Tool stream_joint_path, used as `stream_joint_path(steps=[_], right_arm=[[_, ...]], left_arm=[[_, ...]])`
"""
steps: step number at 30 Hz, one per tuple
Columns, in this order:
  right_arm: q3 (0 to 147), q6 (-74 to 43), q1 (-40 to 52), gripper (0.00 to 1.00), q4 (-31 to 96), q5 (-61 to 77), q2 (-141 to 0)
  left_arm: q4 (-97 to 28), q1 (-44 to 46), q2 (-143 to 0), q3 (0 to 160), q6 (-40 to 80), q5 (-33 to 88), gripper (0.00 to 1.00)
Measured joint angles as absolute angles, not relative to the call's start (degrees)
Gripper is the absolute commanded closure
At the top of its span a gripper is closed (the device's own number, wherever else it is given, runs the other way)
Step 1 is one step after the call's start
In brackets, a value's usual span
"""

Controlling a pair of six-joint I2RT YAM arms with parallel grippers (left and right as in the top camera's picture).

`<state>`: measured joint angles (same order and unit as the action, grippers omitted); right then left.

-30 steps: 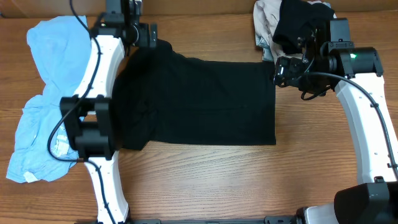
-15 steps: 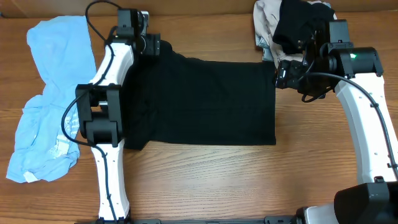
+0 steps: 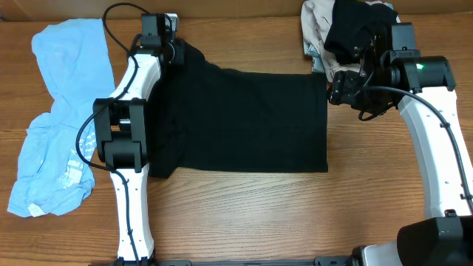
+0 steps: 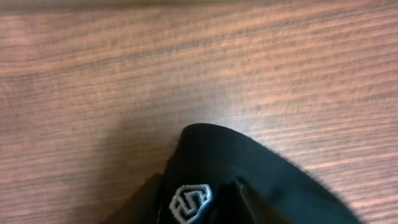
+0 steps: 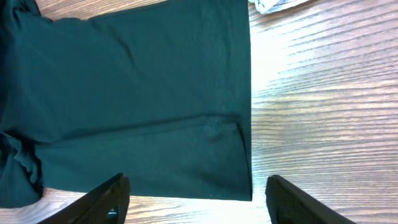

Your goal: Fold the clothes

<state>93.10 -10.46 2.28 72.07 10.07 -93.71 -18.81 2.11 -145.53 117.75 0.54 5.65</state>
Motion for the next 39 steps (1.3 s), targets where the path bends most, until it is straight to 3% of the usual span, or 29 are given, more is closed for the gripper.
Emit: stream_joint_path(steps=[3, 14, 27, 39], right_arm=[[93.1, -10.4, 2.3, 0.4, 71.0, 10.1, -93.7], [93.1, -10.4, 2.3, 0.44, 64.3, 10.1, -96.7], [93.1, -10.4, 3.5, 0.43, 49.1, 8.5, -114.0], [93.1, -10.2, 3.5, 0.43, 39.9, 7.1, -123.0]], left_arm=[[-18.0, 2.1, -145.5, 117.8, 1.6, 5.8, 0.96], [-27.6, 2.1, -143.6, 118.5, 1.8, 5.8, 0.96], [-48.3, 2.2, -122.9, 119.6, 1.8, 5.8, 0.96], [-59.9, 2.3, -122.0, 119.6, 1.7, 3.3, 0.96]])
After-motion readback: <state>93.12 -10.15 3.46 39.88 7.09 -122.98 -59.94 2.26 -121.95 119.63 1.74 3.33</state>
